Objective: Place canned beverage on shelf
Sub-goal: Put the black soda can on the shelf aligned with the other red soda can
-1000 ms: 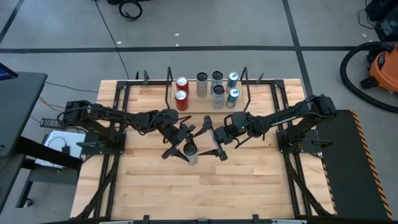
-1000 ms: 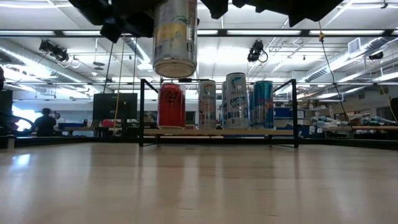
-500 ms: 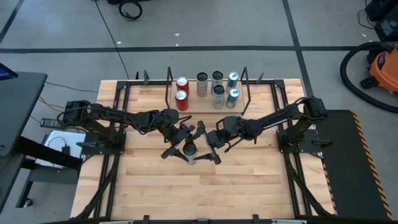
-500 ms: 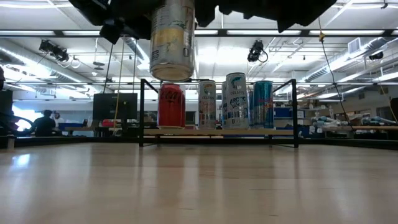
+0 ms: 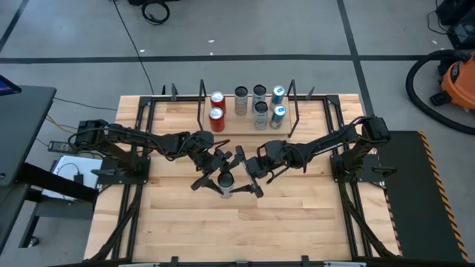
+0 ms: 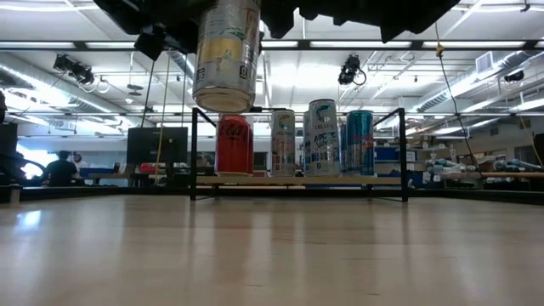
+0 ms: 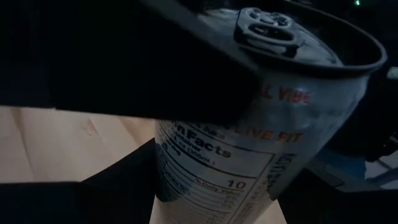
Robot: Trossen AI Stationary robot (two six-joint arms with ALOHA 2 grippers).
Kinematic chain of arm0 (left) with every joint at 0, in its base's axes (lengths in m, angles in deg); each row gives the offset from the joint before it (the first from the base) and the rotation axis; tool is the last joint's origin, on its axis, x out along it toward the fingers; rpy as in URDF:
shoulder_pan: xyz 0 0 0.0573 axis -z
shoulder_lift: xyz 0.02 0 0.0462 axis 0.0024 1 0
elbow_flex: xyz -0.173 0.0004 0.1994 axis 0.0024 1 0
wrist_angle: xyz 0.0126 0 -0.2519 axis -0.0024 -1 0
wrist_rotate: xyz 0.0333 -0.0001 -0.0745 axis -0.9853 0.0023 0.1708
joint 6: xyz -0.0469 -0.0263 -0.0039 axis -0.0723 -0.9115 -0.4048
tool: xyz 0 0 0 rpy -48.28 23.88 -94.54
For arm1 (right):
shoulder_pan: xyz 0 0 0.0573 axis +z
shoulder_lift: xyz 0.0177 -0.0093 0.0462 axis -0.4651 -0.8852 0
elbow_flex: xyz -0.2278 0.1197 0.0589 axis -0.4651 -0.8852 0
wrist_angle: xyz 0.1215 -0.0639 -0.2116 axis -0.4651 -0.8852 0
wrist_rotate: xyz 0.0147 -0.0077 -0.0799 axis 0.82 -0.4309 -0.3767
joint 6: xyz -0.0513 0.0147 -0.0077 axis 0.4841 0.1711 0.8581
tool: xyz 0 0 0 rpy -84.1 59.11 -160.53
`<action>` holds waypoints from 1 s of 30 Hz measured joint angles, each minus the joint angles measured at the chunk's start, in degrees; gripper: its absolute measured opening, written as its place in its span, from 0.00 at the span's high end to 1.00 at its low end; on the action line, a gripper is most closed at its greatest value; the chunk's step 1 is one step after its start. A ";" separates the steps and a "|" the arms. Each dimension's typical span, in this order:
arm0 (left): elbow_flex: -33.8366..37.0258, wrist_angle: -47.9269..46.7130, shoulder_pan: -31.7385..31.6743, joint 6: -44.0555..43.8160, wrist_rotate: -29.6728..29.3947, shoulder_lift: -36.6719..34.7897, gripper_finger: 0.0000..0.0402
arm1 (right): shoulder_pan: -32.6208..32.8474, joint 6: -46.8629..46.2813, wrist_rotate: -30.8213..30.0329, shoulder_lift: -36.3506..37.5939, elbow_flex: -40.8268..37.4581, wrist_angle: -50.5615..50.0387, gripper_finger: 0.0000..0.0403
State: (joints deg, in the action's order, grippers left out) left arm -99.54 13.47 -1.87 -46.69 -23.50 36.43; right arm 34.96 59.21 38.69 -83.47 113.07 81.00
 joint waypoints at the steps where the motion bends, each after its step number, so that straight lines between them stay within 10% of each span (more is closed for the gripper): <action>1: 0.00 0.03 -0.03 -0.62 -0.02 0.00 0.35 | 0.11 0.21 -0.55 0.01 -0.02 -0.35 0.14; 12: 0.00 0.14 -0.31 -0.83 -0.32 0.00 0.35 | 0.48 1.31 -2.44 0.02 -0.02 -0.89 0.34; 30: -0.30 2.85 -0.37 -0.47 -1.79 -0.76 0.22 | 2.40 3.68 -7.57 3.58 -0.10 -4.14 0.34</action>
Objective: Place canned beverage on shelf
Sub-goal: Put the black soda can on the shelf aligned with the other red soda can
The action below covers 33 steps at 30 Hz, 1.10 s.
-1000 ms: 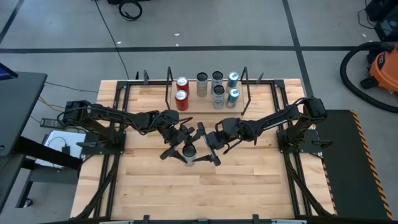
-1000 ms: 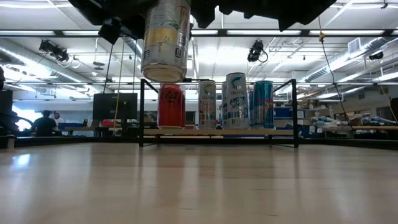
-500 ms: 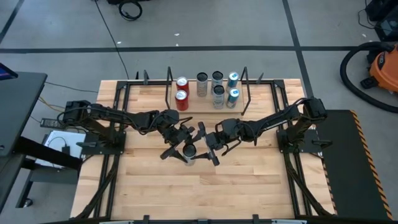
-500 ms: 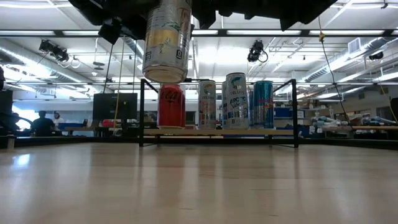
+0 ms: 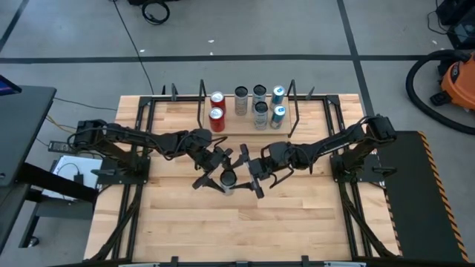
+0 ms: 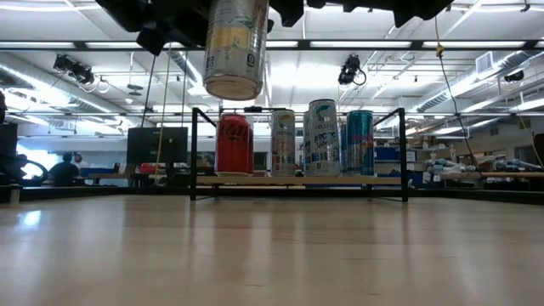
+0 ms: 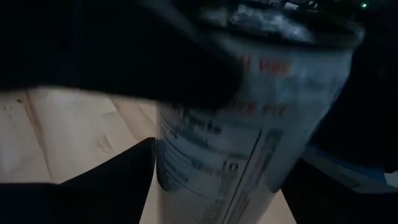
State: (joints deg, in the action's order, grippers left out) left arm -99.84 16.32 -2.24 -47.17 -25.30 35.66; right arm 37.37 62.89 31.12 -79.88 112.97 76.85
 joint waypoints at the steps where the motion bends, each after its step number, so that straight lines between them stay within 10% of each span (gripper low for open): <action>1: -0.32 -0.27 -0.18 0.11 0.05 0.02 0.22 | 0.14 -0.13 -0.11 0.00 0.00 -0.19 0.34; 33: -3.33 -8.43 -9.36 -1.63 -0.11 -9.16 0.21 | 4.33 8.71 -27.89 18.15 0.04 -17.73 0.34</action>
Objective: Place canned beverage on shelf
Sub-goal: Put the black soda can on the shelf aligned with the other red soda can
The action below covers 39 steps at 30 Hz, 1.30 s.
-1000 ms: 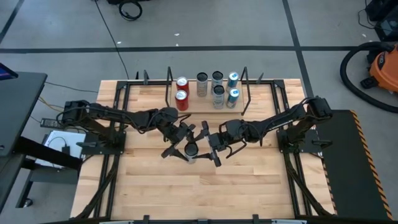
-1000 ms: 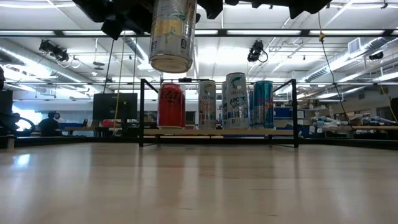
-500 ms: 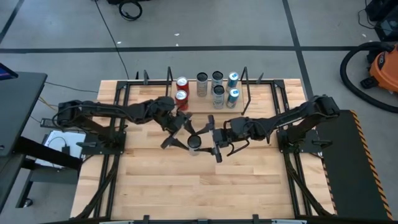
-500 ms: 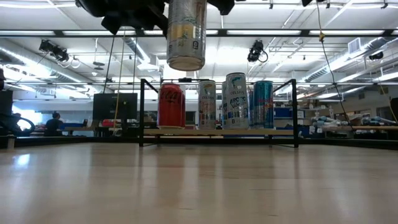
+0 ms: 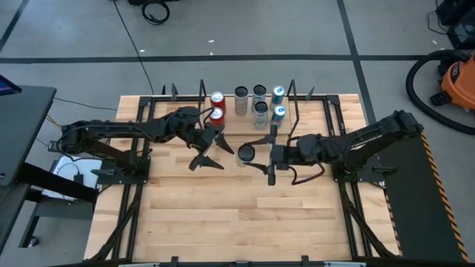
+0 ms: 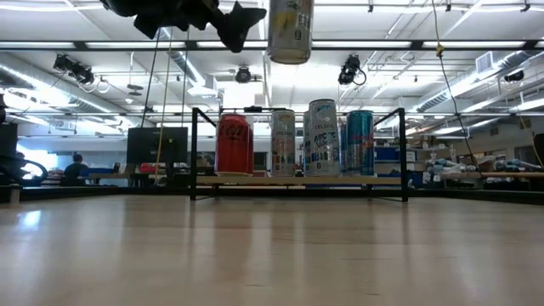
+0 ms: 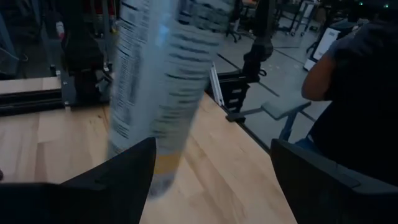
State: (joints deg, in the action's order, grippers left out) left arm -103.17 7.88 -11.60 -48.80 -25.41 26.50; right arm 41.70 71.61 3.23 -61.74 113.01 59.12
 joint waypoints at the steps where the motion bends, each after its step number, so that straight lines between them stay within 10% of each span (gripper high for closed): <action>1: 0.00 -0.03 0.05 0.02 0.00 0.07 0.21 | 0.01 0.53 -1.27 0.39 -0.01 -0.34 0.34; 39: 0.13 -18.00 0.44 4.41 -5.25 -9.77 0.21 | -12.40 -16.00 -30.82 -23.17 0.02 19.20 0.34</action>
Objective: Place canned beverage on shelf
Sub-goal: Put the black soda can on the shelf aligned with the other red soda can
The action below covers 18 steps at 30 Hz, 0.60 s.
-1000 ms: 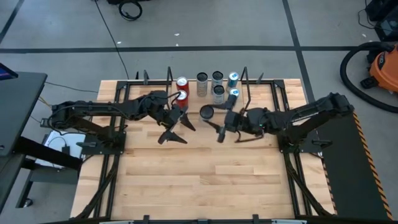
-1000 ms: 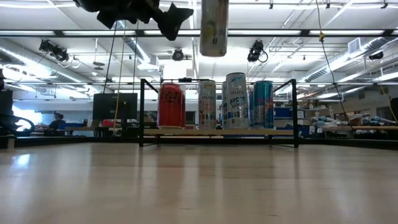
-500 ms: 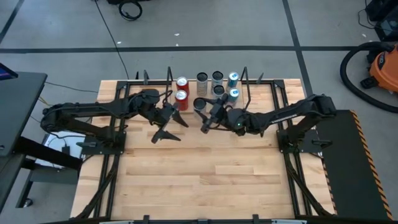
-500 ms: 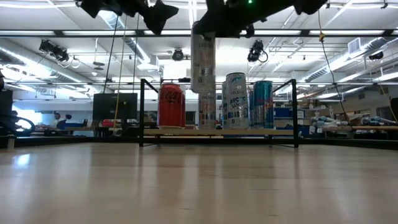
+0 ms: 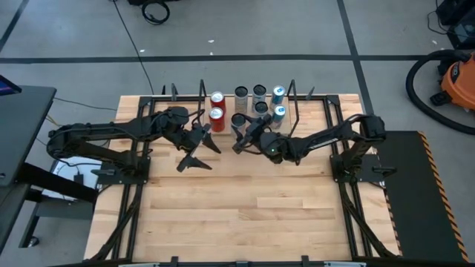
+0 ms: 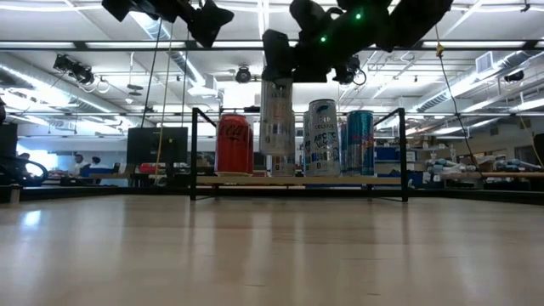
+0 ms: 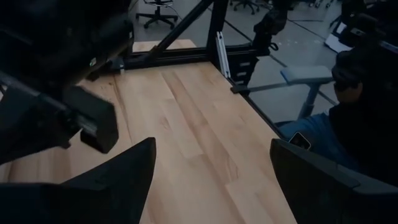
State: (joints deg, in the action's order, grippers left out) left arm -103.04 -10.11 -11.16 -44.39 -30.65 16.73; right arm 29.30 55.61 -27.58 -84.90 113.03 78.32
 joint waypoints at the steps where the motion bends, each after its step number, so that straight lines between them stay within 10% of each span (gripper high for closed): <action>1: -0.02 0.02 0.02 0.34 0.02 0.00 0.21 | -0.16 -1.16 -0.46 -0.36 0.00 0.20 0.34; 18: -0.01 -0.52 0.00 1.62 0.02 0.02 0.21 | -0.61 -4.02 -4.60 -2.56 0.00 0.68 0.33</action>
State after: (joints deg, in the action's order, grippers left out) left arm -103.05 -10.63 -11.16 -42.77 -30.63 16.75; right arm 28.69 51.59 -32.18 -87.47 113.03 79.01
